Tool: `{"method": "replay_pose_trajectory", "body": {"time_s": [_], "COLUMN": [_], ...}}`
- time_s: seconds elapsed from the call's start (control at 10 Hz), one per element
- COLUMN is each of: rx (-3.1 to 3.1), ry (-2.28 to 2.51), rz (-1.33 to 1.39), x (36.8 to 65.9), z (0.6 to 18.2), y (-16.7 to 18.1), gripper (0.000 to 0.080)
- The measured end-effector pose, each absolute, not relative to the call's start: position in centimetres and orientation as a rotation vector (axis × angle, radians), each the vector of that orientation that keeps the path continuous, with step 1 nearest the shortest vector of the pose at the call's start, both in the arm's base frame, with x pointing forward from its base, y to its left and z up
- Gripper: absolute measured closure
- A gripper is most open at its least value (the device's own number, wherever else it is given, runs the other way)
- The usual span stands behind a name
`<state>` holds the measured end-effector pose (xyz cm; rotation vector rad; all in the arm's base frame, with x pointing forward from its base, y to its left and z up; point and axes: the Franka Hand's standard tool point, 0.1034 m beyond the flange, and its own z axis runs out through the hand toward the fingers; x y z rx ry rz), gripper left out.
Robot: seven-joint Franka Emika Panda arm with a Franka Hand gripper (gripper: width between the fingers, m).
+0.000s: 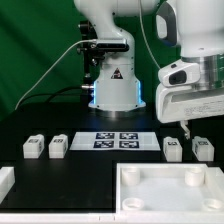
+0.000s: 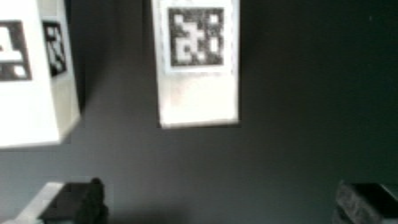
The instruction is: Assemble one leg
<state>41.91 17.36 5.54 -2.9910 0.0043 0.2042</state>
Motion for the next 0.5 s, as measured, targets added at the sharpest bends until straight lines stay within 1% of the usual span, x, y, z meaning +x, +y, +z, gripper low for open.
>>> {"method": "replay_pose_trajectory", "body": {"time_s": [0.1, 0.2, 0.3, 0.4, 0.5], "rx": [-2.983, -2.981, -2.954, -2.913, -2.892], "ry": [0.029, 0.021, 0.007, -0.030, -0.059], "rz": [0.422, 0.536, 0.701, 0.804, 0.797], "x": [41.4, 41.5, 40.8, 40.8, 41.2], "z": [5.7, 5.6, 5.2, 4.6, 4.0], "y": [17.6, 18.3, 18.6, 18.3, 17.8], "gripper": [0.0151, 0.0151, 0.0151, 0.0151, 0.0151]}}
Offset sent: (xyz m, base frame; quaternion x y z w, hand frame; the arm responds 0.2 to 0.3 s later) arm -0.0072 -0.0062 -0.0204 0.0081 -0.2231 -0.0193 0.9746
